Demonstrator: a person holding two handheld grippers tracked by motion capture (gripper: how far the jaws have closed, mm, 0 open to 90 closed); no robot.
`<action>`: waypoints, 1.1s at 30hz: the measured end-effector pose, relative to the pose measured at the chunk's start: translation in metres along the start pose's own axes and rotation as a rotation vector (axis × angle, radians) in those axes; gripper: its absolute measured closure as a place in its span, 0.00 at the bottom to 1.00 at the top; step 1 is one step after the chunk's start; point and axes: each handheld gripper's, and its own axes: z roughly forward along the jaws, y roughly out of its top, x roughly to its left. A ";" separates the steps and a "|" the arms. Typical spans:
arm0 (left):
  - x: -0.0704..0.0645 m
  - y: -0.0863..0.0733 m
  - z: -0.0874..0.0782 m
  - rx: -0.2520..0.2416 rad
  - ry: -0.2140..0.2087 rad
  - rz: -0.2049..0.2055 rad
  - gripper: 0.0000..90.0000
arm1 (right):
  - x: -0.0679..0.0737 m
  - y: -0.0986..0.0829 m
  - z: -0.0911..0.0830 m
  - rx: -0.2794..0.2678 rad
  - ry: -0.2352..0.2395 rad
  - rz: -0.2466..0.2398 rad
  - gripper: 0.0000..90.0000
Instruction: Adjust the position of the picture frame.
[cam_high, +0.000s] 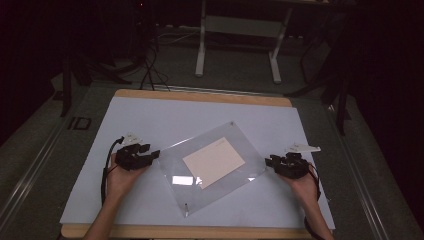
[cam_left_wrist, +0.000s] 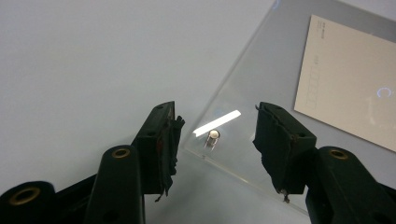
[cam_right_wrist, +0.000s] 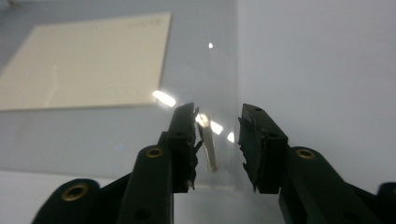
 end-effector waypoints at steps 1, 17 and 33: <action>0.000 0.000 0.000 0.001 -0.001 -0.001 0.53 | -0.002 -0.003 0.003 0.003 0.014 0.009 0.76; -0.019 -0.001 0.003 0.025 -0.063 0.095 0.55 | 0.007 -0.009 0.018 0.028 -0.018 -0.068 0.94; -0.032 -0.005 -0.006 0.027 -0.162 0.160 0.57 | -0.010 0.031 0.035 0.009 -0.089 -0.057 0.95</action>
